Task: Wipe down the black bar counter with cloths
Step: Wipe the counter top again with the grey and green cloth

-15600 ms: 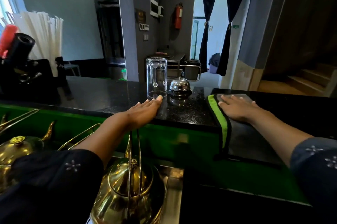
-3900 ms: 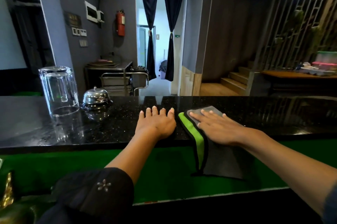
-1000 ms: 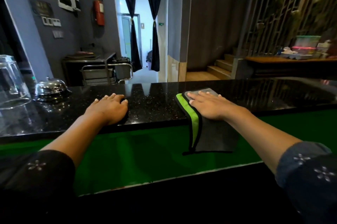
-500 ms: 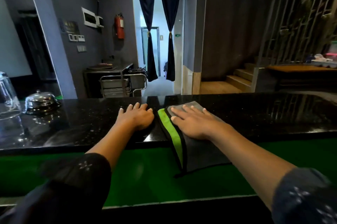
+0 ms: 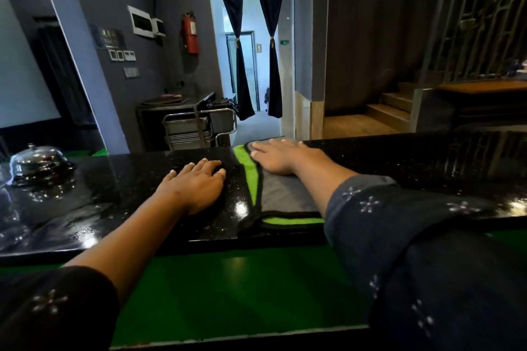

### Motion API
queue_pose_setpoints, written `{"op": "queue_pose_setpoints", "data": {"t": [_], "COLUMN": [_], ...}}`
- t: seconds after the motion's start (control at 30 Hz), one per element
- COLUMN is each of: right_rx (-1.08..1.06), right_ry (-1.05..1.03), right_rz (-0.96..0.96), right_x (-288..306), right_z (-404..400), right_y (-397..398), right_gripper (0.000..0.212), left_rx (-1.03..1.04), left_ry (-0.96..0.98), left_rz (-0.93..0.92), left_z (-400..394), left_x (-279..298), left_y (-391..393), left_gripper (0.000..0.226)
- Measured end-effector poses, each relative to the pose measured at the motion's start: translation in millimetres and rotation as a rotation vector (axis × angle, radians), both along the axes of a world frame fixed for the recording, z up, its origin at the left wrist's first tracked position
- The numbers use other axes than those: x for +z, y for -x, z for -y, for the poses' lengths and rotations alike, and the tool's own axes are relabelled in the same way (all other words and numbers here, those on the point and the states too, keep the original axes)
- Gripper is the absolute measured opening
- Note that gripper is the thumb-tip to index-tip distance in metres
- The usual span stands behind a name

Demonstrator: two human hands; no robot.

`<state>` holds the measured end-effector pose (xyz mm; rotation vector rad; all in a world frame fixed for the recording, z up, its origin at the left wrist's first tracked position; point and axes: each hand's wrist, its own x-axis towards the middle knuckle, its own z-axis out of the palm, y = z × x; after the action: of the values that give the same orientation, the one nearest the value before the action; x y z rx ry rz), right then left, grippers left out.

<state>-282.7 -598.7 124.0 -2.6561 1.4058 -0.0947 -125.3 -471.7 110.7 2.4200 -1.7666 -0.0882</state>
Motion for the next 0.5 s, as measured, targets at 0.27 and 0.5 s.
{"op": "queue_pose_setpoints", "data": {"t": [0.27,0.5], "right_rx": [-0.453,-0.169], "right_ry": [-0.029,-0.012], "right_rz": [-0.063,-0.029], "right_x": [-0.5,-2.5], "right_z": [47.0,-28.5], "right_y": [108.2,11.4], "right_gripper": [0.06,0.058], "left_rx": [-0.011,-0.006], "left_ry": [0.021,0.033], "left_rz": [-0.025,-0.027], "left_z": [0.1,1.4], "left_x": [-2.7,-3.0], "left_y": [4.2,2.4], "left_gripper": [0.055,0.057]}}
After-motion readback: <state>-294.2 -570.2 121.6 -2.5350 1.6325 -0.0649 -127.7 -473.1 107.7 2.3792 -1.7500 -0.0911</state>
